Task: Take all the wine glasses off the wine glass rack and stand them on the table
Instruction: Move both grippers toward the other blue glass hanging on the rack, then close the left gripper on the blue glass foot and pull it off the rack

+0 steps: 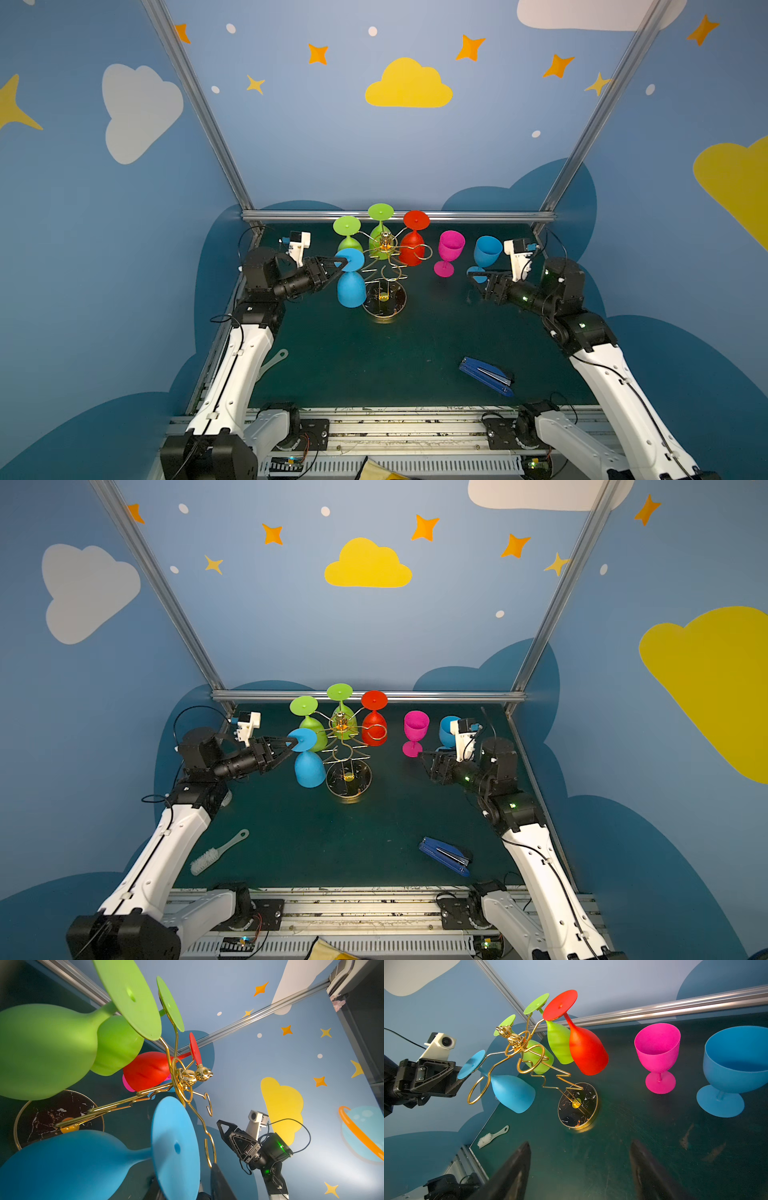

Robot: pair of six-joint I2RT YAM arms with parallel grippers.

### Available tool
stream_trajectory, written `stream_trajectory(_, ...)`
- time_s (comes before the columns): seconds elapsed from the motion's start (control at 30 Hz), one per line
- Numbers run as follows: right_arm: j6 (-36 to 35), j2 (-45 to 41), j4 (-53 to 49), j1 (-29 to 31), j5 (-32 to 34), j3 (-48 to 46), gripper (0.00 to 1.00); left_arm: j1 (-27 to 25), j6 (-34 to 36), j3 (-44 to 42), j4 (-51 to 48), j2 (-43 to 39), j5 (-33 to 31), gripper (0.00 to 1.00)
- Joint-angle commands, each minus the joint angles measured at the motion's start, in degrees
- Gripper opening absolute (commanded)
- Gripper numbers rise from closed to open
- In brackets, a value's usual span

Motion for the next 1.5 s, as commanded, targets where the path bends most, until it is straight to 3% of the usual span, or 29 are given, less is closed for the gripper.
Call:
stream_trajectory(0.0,0.12,-1.19,-0.07,0.44,0.14,-0.44,0.74,-0.16,0.66,1.59,1.23,0.15,-0.04,0.29)
stream_trajectory(0.57,0.67,-0.85,0.22,0.59,-0.24,-0.04,0.74,-0.12,1.14,2.06,-2.27,-2.98,-0.9,0.1)
stream_trajectory(0.77,0.87,-1.6,0.08,0.61,-0.04,-0.53,0.74,0.24,-2.2,1.96,-0.86,-3.91,-0.1,0.04)
stream_trajectory(1.1,0.93,-3.03,-0.6,0.6,0.24,-0.01,0.74,1.33,-9.27,1.34,5.75,-3.69,0.96,0.04)
stream_trajectory(1.47,1.25,-4.83,-1.33,0.66,0.48,0.35,0.74,-0.15,-8.27,2.65,4.83,-1.34,0.54,0.04)
